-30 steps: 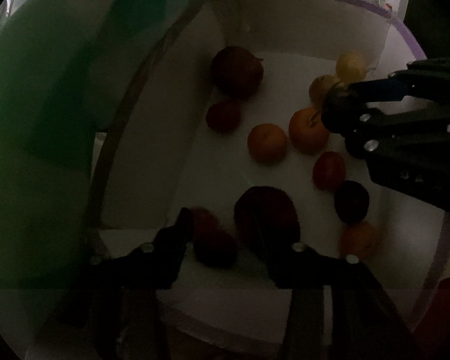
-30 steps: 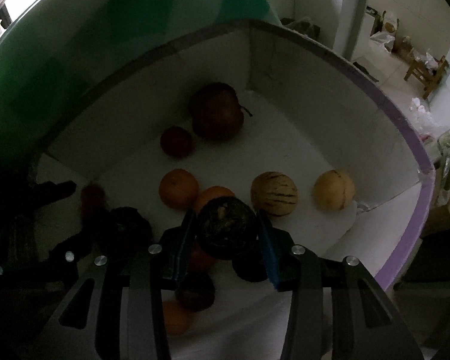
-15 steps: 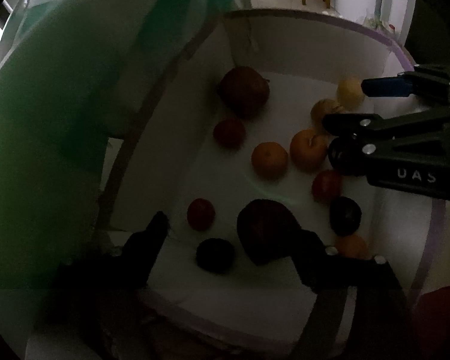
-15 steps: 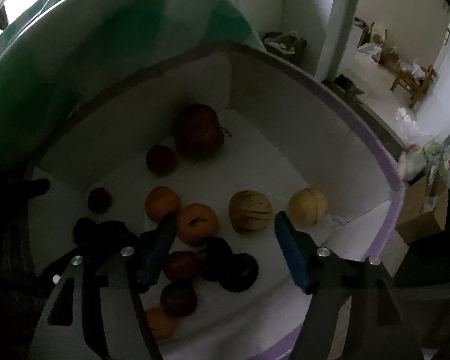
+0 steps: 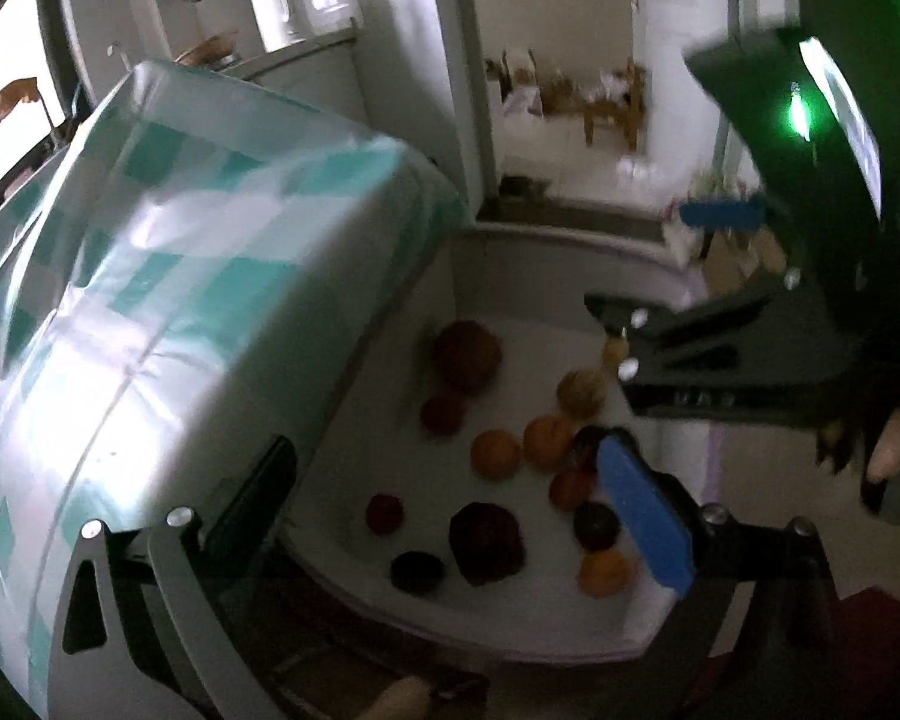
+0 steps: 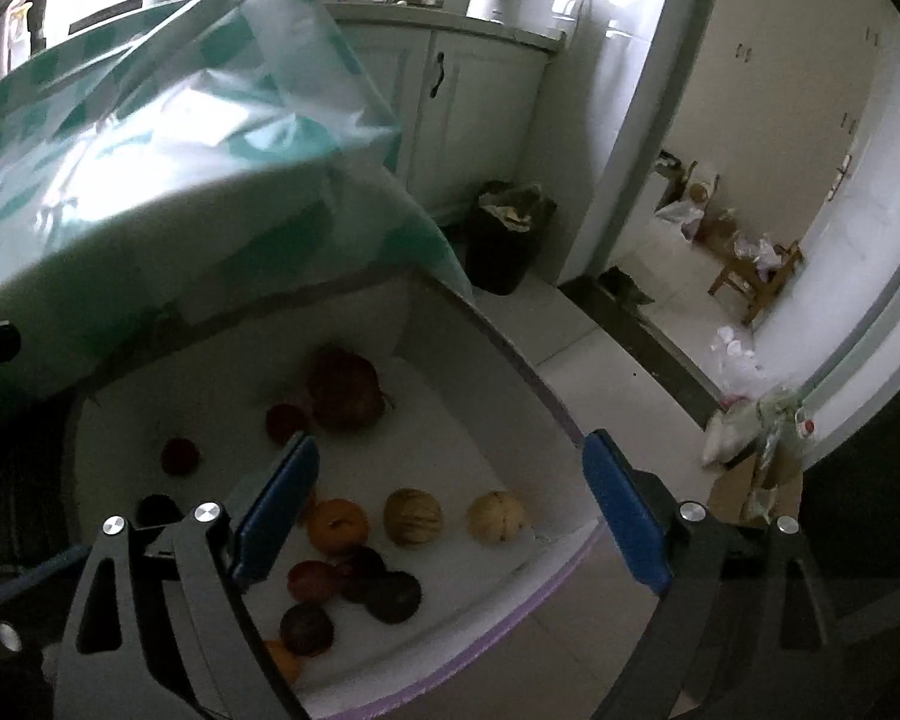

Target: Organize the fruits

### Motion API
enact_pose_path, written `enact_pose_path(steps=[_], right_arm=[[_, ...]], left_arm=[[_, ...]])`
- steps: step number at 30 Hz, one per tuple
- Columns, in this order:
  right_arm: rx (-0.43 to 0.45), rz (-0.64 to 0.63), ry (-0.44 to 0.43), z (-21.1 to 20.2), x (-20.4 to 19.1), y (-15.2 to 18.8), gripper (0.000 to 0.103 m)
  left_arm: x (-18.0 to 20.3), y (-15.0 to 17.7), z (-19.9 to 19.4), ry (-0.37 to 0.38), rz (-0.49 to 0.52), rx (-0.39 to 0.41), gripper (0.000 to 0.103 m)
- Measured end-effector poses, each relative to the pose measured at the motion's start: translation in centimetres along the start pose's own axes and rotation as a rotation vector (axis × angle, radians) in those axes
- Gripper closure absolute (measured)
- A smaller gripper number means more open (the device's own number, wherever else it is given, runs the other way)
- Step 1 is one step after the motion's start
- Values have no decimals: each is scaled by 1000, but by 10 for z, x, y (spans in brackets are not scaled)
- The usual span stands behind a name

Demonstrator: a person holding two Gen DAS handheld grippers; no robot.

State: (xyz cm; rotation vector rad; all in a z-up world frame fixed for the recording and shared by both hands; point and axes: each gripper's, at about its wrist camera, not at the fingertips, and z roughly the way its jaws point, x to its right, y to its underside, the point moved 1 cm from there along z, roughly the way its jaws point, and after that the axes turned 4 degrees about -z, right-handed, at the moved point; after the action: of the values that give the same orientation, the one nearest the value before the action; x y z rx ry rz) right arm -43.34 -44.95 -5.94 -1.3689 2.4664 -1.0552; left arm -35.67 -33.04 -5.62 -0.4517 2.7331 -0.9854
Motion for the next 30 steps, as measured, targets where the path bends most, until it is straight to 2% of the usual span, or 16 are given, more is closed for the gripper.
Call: enact_pose_path(steps=[4,6,9,11,16,19,25,30], right_arm=[[-82,98,-133,-11,9,0,16],[-68,133,-154,-24,12,0,16],[-80,124,-108,-25,11,-3,16],[-118,118,-74,-15,10,1,16],[-234,155,-49,15,9,14,16],[-278,155,-55,31,5,21,16],[-310,132,-73,45,-5,27,16],[-318,101,-92,50,-14,30,16]], left_arm=[[-7,-10,-13,-50,-60,-41,2],[-9,-12,-17,15,-83,-51,2],[-13,-8,-9,47,-107,-88,2],[-12,0,1,42,-103,-123,2],[-7,16,23,55,-89,-204,2],[-2,23,32,69,-73,-243,2],[4,33,44,89,-52,-302,2],[3,35,44,76,-51,-306,2]])
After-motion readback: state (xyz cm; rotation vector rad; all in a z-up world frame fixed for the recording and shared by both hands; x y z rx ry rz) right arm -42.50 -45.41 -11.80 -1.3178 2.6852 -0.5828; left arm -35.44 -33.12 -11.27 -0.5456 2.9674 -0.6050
